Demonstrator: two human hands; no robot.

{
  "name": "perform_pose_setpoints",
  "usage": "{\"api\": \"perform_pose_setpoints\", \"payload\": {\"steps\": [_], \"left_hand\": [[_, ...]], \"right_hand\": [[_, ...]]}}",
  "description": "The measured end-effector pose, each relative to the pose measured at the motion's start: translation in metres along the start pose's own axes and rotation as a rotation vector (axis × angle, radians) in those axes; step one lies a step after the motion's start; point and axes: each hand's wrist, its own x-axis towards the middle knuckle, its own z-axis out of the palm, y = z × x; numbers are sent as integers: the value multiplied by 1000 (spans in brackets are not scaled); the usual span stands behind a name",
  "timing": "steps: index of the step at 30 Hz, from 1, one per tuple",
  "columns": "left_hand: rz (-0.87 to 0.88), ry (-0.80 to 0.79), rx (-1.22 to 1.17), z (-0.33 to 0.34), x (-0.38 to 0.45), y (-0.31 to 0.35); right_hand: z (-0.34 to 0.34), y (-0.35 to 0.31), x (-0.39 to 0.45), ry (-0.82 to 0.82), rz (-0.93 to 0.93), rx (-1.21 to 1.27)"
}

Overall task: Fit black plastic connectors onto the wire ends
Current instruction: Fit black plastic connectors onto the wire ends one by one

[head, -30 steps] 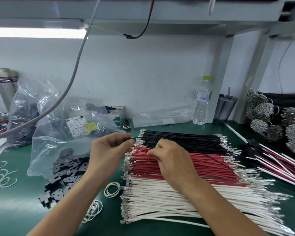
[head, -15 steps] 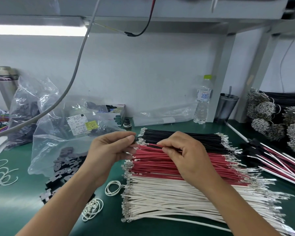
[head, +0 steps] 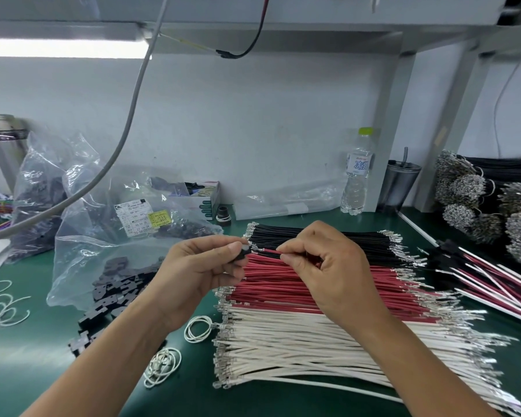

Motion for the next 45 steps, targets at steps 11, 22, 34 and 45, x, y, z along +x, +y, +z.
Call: {"api": "perform_pose_setpoints", "payload": {"steps": [11, 22, 34, 45], "left_hand": [[-47, -61, -48, -1, 1, -1], [-41, -26, 138, 0, 0, -1], [-1, 10, 171, 11, -2, -8], [267, -25, 531, 7, -9, 3]], "right_hand": [[-2, -1, 1, -20, -6, 28], [-8, -5, 2, -119, -73, -205], [7, -10, -5, -89, -127, -336], [4, -9, -1, -150, 23, -158]]}}
